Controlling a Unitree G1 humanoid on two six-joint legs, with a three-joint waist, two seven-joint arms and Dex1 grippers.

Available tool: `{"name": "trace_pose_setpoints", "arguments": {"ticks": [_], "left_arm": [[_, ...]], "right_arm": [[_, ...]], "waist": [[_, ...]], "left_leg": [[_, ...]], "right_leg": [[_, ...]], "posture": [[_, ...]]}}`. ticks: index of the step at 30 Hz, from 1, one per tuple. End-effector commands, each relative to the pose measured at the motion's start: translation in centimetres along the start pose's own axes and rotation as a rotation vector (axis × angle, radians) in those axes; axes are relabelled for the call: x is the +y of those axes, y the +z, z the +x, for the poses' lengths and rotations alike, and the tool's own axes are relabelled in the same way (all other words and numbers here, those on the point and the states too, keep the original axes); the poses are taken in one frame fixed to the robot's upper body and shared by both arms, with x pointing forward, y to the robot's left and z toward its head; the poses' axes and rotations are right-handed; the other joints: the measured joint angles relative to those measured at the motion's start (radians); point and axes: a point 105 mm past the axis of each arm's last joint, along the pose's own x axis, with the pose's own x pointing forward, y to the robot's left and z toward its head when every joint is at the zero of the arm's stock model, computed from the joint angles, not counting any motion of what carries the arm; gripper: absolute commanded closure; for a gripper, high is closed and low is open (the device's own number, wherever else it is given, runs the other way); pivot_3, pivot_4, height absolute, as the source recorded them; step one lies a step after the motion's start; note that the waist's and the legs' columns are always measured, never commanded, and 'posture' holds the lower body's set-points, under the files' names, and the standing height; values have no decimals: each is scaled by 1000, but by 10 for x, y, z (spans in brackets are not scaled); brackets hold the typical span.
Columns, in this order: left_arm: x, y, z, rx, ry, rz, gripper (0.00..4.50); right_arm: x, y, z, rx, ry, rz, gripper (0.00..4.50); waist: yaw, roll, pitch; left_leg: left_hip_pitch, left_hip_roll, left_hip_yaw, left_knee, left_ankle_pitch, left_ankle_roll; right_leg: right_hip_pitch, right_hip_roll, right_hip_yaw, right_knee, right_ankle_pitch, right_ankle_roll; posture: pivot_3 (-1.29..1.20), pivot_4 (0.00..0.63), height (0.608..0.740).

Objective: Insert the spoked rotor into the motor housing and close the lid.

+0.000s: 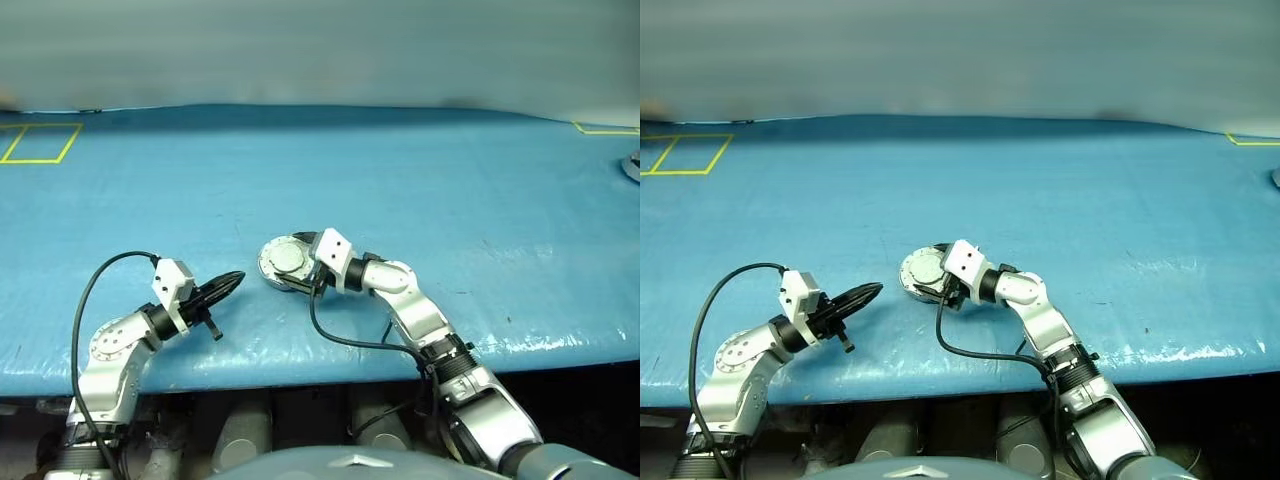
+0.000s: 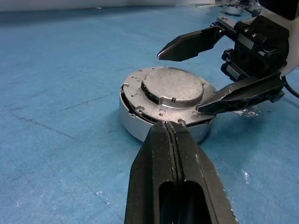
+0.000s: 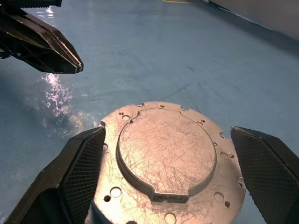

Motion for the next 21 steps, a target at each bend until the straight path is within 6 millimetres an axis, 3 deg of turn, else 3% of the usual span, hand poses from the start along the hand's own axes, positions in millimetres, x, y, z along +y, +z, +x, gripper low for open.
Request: {"name": "trace_pose_setpoints", "arguments": {"ticks": [1,5,8,11,13,16,21], "left_arm": [[4,6,-3,-39,35,18,4500],[3,4,-2,-39,39,17,4500],[5,2,-1,-36,58,19,4500],[5,2,0,-36,58,17,4500],[5,2,1,-38,57,17,4500],[5,2,1,-39,56,20,4500],[5,1,2,-38,59,18,4500]], "right_arm": [[-2,1,3,0,8,51,15],[1,1,4,-1,29,91,15],[5,4,4,-20,53,179,600],[5,4,3,-15,51,205,1515],[4,6,3,-19,48,218,1623],[2,13,4,-34,42,225,2545],[2,17,5,-26,45,189,2545]], "waist": [[0,0,0],[0,0,0],[0,0,0],[0,0,0],[0,0,0],[-1,0,0],[-2,0,0]], "left_leg": [[0,0,0,0,0,0],[0,0,0,0,0,0],[0,0,0,0,0,0],[0,0,0,0,0,0],[0,0,0,-1,0,0],[0,0,0,-1,0,0],[0,0,0,-1,0,0]], "right_leg": [[0,0,0,0,0,0],[0,0,0,0,0,0],[0,0,0,0,0,0],[0,0,0,0,0,0],[0,0,0,0,0,0],[0,0,0,0,0,0],[-1,0,0,0,0,0]], "posture": [[0,150,740],[0,150,740],[0,150,740],[0,150,740],[0,150,740],[0,150,740],[0,150,740]]}}
